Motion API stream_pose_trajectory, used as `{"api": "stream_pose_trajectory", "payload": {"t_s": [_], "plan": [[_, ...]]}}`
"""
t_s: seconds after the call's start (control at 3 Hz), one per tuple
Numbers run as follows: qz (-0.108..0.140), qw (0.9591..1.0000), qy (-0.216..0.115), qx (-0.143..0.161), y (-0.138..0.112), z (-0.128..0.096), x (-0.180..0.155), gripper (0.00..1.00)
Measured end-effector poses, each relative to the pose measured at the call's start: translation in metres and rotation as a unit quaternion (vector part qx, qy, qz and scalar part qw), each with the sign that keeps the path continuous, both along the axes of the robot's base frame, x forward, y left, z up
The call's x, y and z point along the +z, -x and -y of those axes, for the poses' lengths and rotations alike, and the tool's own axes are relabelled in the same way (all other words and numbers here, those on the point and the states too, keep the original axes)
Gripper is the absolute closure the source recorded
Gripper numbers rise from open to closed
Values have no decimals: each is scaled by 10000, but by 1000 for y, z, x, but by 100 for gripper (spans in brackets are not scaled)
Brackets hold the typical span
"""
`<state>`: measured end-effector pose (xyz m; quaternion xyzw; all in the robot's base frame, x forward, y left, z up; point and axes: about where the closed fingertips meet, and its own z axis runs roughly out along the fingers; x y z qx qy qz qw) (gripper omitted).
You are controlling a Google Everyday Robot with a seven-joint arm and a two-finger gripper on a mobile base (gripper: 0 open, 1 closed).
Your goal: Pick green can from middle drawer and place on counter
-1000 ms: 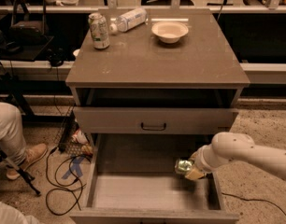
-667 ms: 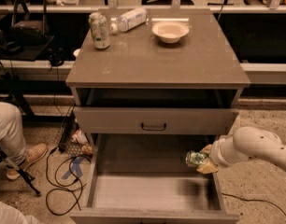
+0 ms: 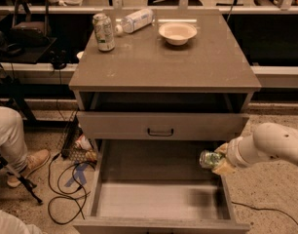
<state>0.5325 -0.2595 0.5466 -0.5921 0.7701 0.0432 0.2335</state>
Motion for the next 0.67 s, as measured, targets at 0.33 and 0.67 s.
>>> {"api": "stream_pose_trajectory", "payload": {"t_s": [0.33, 0.67], "plan": [[344, 9993, 35, -138, 14, 24, 51, 100], [1238, 9919, 149, -227, 57, 62, 198, 100]]}}
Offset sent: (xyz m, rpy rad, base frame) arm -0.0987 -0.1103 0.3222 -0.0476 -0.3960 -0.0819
